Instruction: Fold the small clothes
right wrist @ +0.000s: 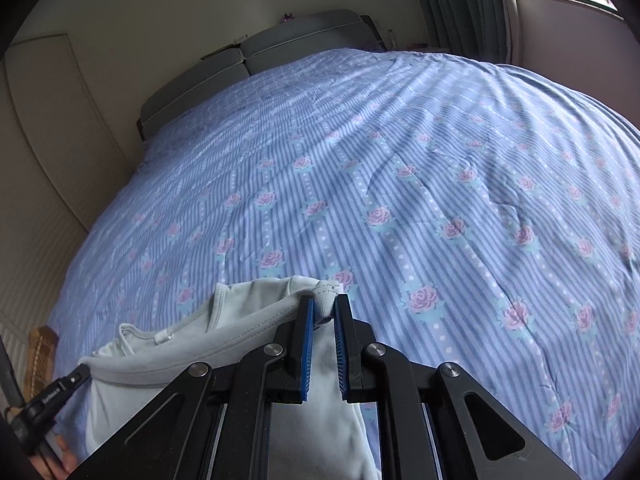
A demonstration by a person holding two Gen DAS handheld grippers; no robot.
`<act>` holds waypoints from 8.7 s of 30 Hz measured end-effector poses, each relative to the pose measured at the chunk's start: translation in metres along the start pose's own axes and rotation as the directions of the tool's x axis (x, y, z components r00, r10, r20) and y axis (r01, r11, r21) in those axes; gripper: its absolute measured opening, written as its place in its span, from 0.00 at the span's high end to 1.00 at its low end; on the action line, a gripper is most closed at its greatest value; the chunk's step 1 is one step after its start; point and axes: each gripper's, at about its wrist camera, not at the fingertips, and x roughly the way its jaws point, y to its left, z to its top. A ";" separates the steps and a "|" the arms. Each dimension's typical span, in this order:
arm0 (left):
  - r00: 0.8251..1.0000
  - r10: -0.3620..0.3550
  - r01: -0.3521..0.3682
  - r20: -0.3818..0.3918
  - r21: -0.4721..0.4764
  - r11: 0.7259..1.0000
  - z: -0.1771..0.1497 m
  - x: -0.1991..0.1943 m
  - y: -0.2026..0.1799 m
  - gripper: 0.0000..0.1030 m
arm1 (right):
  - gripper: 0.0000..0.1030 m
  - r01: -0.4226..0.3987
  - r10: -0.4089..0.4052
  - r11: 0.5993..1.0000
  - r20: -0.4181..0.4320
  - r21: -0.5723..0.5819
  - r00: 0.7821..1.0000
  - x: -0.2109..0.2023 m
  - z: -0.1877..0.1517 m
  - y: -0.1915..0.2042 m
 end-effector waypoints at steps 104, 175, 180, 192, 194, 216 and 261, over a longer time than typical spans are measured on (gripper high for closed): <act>0.995 -0.020 0.054 -0.102 0.346 0.937 0.014 0.028 -0.077 0.54 | 0.49 -0.017 -0.008 0.947 -0.075 -0.321 0.997 0.057 -0.005 0.095; 0.997 0.008 -0.031 0.078 0.296 0.955 -0.031 -0.037 -0.096 0.45 | 0.57 -0.204 0.166 0.963 -0.208 -0.176 0.964 0.040 -0.007 -0.020; 0.997 0.010 -0.033 0.076 0.305 0.952 -0.036 -0.030 -0.095 0.45 | 0.75 -0.270 0.236 0.953 -0.223 -0.138 0.946 0.052 -0.008 -0.023; 0.997 0.008 -0.031 0.082 0.289 0.957 -0.036 -0.058 -0.066 0.46 | 0.91 -0.261 0.228 0.946 -0.180 -0.191 0.957 0.018 0.001 0.005; 0.996 0.010 -0.035 0.091 0.285 0.958 -0.033 -0.070 -0.056 0.45 | 0.91 -0.267 0.234 0.942 -0.173 -0.203 0.957 0.006 0.004 0.021; 0.988 0.077 -0.102 0.134 0.193 0.976 0.009 -0.154 0.078 0.45 | 0.91 -0.328 0.186 0.875 -0.378 -0.355 0.907 0.020 -0.061 0.257; 0.985 -0.161 0.170 -0.054 0.313 0.934 0.003 -0.008 -0.010 0.94 | 0.61 -0.306 0.306 0.923 -0.039 -0.234 0.951 -0.021 -0.074 0.116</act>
